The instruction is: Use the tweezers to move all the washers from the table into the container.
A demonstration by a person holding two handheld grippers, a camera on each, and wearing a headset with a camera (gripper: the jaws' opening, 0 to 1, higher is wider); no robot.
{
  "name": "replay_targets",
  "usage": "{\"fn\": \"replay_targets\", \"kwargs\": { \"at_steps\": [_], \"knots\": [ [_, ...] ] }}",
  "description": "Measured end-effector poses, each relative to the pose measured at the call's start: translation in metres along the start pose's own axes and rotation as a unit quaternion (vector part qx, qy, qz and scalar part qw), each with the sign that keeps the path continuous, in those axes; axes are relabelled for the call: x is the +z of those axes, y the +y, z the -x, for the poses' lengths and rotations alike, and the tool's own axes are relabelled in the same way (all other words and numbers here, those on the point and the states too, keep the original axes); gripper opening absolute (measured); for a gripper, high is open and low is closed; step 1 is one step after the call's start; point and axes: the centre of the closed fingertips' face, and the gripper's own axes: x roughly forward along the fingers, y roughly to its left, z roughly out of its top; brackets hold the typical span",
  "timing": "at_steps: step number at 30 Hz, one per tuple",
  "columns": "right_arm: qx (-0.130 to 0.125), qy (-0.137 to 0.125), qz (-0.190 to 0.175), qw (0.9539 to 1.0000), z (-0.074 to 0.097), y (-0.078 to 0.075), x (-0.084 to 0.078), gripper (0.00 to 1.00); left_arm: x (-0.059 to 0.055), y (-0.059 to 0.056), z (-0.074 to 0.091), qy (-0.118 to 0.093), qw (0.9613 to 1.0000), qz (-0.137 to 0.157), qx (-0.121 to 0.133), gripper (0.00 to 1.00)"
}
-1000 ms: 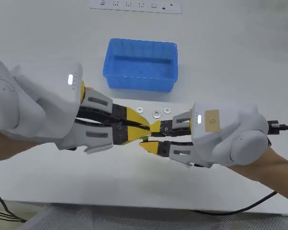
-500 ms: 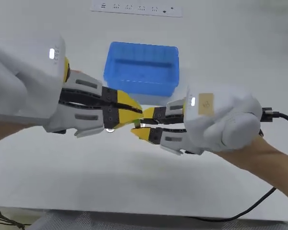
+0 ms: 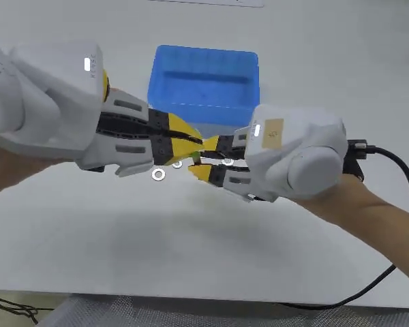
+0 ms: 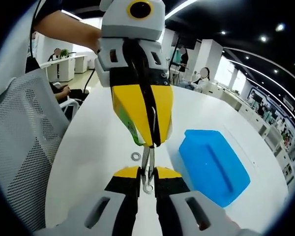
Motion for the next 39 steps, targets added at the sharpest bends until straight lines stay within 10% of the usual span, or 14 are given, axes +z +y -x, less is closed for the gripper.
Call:
{"fn": "replay_targets", "kwargs": {
  "at_steps": [39],
  "knots": [
    [0.017, 0.009, -0.052, 0.9985, -0.006, 0.002, -0.014, 0.11, -0.002, -0.001, -0.007, 0.005, 0.9993, 0.034, -0.015, 0.05]
  ]
}}
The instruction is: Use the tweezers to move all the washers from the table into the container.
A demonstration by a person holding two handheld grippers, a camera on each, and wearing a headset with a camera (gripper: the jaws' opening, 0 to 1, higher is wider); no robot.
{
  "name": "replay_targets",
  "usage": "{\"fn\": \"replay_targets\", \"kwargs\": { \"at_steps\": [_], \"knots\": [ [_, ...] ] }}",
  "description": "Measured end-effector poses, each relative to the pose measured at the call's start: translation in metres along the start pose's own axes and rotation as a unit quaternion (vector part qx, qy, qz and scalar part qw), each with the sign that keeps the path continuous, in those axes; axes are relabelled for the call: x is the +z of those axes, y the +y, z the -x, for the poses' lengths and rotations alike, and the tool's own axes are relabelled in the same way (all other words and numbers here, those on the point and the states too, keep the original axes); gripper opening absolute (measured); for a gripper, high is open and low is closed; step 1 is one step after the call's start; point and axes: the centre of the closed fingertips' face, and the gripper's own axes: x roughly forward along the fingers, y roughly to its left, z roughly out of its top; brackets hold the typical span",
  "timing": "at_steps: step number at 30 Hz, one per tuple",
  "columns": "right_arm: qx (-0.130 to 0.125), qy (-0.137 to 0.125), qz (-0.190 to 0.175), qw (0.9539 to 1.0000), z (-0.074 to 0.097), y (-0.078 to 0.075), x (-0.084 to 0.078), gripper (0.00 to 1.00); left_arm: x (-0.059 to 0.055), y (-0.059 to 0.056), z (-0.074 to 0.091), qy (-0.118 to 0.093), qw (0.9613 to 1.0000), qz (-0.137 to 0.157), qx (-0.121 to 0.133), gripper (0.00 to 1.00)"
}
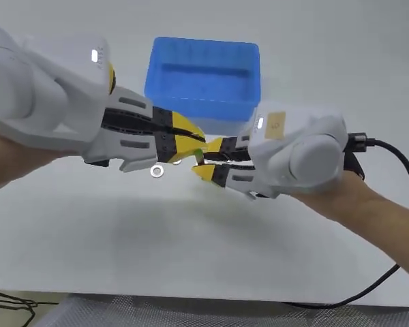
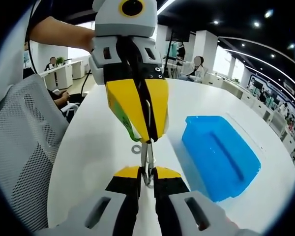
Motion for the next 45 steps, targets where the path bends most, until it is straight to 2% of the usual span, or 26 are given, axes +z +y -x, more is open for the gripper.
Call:
{"fn": "replay_targets", "kwargs": {
  "at_steps": [3, 10, 15, 20, 21, 23, 30, 37, 41, 45],
  "knots": [
    [0.000, -0.002, 0.002, 1.0000, 0.004, 0.000, 0.004, 0.11, 0.004, -0.001, 0.003, -0.007, 1.0000, 0.006, 0.001, 0.05],
    [-0.007, -0.009, 0.012, 0.9999, 0.012, 0.001, 0.018, 0.11, 0.018, -0.004, 0.012, -0.009, 1.0000, -0.003, 0.000, 0.05],
    [-0.017, -0.021, 0.018, 0.9995, 0.023, -0.005, 0.034, 0.11, 0.039, -0.003, 0.019, -0.011, 0.9997, -0.022, -0.007, 0.05],
    [-0.028, -0.029, 0.035, 0.9986, 0.032, -0.019, 0.050, 0.11, 0.062, 0.002, 0.024, -0.007, 0.9981, -0.060, -0.010, 0.05],
    [-0.033, -0.031, 0.043, 0.9981, 0.034, -0.025, 0.055, 0.11, 0.058, 0.007, 0.024, -0.008, 0.9979, -0.063, -0.010, 0.05],
    [-0.036, -0.035, 0.047, 0.9976, 0.037, -0.032, 0.062, 0.11, 0.062, 0.013, 0.026, -0.010, 0.9974, -0.071, -0.009, 0.05],
    [-0.049, -0.038, 0.072, 0.9954, 0.045, -0.057, 0.078, 0.11, 0.082, 0.034, 0.035, -0.012, 0.9951, -0.098, -0.001, 0.05],
    [-0.061, -0.046, 0.080, 0.9938, 0.045, -0.080, 0.089, 0.11, 0.094, 0.058, 0.037, -0.014, 0.9932, -0.115, 0.002, 0.05],
    [-0.067, -0.046, 0.082, 0.9933, 0.040, -0.097, 0.089, 0.11, 0.093, 0.075, 0.034, -0.013, 0.9928, -0.119, 0.003, 0.05],
    [-0.070, -0.044, 0.076, 0.9937, 0.029, -0.115, 0.082, 0.11, 0.084, 0.097, 0.027, -0.009, 0.9931, -0.117, 0.007, 0.05]
  ]
}}
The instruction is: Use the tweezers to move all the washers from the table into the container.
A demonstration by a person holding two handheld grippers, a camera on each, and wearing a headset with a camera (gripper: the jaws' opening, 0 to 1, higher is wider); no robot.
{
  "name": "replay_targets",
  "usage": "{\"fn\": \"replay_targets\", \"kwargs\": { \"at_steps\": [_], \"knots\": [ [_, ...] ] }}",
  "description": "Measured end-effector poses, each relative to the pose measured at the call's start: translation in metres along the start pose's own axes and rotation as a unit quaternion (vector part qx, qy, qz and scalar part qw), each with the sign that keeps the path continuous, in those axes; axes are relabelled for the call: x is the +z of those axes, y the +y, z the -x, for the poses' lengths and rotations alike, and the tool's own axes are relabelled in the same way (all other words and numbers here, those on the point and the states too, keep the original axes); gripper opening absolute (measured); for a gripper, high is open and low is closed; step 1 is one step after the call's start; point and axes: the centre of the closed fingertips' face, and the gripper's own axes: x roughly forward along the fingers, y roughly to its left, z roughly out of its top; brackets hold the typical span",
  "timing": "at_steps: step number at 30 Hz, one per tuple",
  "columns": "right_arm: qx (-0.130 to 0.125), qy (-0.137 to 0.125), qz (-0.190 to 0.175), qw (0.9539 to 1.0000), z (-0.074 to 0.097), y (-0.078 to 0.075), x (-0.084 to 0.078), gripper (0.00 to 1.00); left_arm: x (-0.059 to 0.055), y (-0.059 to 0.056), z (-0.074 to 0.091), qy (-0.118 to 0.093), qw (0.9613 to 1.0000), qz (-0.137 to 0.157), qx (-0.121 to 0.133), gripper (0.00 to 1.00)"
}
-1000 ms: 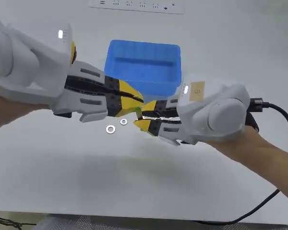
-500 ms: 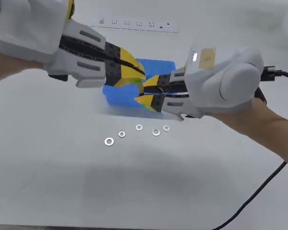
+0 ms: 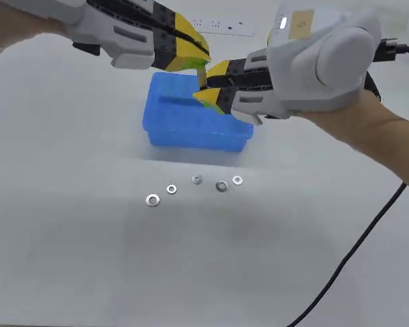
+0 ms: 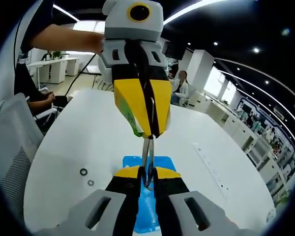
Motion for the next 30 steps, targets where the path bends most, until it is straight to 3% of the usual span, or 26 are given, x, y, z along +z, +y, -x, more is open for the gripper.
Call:
{"fn": "replay_targets", "kwargs": {
  "at_steps": [5, 9, 17, 25, 30],
  "knots": [
    [0.011, 0.009, -0.018, 0.9997, -0.018, -0.005, -0.017, 0.11, -0.023, 0.013, -0.011, 0.012, 0.9999, 0.012, 0.001, 0.05],
    [0.026, 0.024, -0.031, 0.9989, -0.034, -0.003, -0.035, 0.11, -0.044, 0.017, -0.021, 0.024, 0.9993, 0.029, -0.003, 0.05],
    [0.039, 0.047, -0.075, 0.9953, -0.057, -0.005, -0.066, 0.11, -0.073, 0.024, -0.041, 0.038, 0.9971, 0.066, -0.010, 0.06],
    [0.042, 0.059, -0.090, 0.9933, -0.062, -0.003, -0.079, 0.11, -0.086, 0.026, -0.049, 0.037, 0.9959, 0.081, -0.013, 0.06],
    [0.039, 0.056, -0.095, 0.9932, -0.062, -0.003, -0.079, 0.11, -0.084, 0.024, -0.050, 0.031, 0.9959, 0.084, -0.014, 0.06]
  ]
}}
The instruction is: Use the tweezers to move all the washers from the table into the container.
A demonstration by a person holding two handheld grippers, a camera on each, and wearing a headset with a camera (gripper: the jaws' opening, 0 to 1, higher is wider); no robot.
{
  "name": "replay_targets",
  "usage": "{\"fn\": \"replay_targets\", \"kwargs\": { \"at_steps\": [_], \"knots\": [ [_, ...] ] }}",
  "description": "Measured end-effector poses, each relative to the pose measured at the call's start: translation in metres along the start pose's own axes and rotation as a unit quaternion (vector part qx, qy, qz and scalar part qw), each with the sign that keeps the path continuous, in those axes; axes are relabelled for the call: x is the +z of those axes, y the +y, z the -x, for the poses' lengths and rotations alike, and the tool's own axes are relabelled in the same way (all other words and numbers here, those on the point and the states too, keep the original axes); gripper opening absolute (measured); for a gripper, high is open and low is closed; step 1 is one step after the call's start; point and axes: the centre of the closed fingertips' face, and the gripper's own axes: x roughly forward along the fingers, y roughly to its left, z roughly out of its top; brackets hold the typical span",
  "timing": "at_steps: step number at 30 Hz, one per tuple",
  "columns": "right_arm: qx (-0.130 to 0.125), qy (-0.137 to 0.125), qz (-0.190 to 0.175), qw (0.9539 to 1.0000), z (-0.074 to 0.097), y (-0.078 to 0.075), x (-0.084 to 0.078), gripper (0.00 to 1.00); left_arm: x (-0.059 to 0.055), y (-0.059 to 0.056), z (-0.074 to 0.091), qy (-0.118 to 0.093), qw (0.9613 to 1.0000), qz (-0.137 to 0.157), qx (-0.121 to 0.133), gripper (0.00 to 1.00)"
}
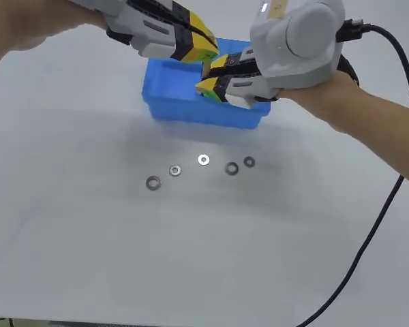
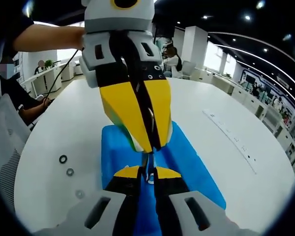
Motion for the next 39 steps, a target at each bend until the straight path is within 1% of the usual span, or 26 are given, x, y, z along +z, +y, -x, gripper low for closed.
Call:
{"fn": "replay_targets", "kwargs": {
  "at_steps": [2, 5, 7, 11, 14, 17, 20, 22, 25, 29, 33, 34, 35, 39],
  "knots": [
    [-0.002, -0.001, -0.001, 1.0000, 0.000, -0.001, 0.000, 0.12, 0.001, 0.000, -0.001, -0.003, 1.0000, -0.001, -0.001, 0.05],
    [-0.005, 0.001, 0.012, 0.9999, 0.000, -0.001, 0.000, 0.12, 0.002, -0.002, -0.001, -0.006, 1.0000, -0.006, -0.002, 0.05],
    [-0.003, -0.002, 0.013, 0.9999, 0.001, 0.000, 0.002, 0.13, 0.005, -0.004, -0.001, -0.009, 0.9999, -0.007, -0.002, 0.05],
    [-0.007, -0.010, 0.015, 0.9998, 0.005, -0.001, 0.009, 0.13, 0.012, -0.003, 0.004, -0.016, 0.9998, -0.010, 0.002, 0.05],
    [-0.011, -0.018, 0.018, 0.9996, 0.008, -0.001, 0.015, 0.13, 0.021, -0.003, 0.012, -0.024, 0.9996, -0.012, 0.008, 0.05],
    [-0.017, -0.027, 0.027, 0.9991, 0.019, 0.003, 0.028, 0.13, 0.031, -0.008, 0.021, -0.034, 0.9992, -0.015, 0.012, 0.05],
    [-0.018, -0.037, 0.035, 0.9986, 0.028, 0.011, 0.039, 0.13, 0.042, -0.017, 0.030, -0.042, 0.9988, -0.023, 0.015, 0.05],
    [-0.020, -0.040, 0.040, 0.9982, 0.034, 0.016, 0.044, 0.13, 0.047, -0.024, 0.034, -0.043, 0.9985, -0.030, 0.015, 0.05],
    [-0.022, -0.048, 0.049, 0.9974, 0.046, 0.026, 0.053, 0.12, 0.057, -0.036, 0.043, -0.050, 0.9977, -0.041, 0.019, 0.05],
    [-0.021, -0.054, 0.058, 0.9966, 0.058, 0.039, 0.061, 0.12, 0.068, -0.053, 0.052, -0.060, 0.9966, -0.051, 0.024, 0.05],
    [-0.019, -0.057, 0.062, 0.9962, 0.068, 0.056, 0.065, 0.12, 0.072, -0.067, 0.057, -0.067, 0.9959, -0.055, 0.027, 0.05],
    [-0.017, -0.059, 0.062, 0.9962, 0.071, 0.061, 0.066, 0.12, 0.073, -0.072, 0.059, -0.069, 0.9959, -0.053, 0.026, 0.05],
    [-0.016, -0.060, 0.062, 0.9962, 0.072, 0.063, 0.066, 0.12, 0.073, -0.076, 0.060, -0.070, 0.9958, -0.053, 0.026, 0.05],
    [-0.009, -0.055, 0.068, 0.9961, 0.074, 0.082, 0.064, 0.12, 0.070, -0.092, 0.064, -0.072, 0.9959, -0.050, 0.025, 0.05]
  ]
}}
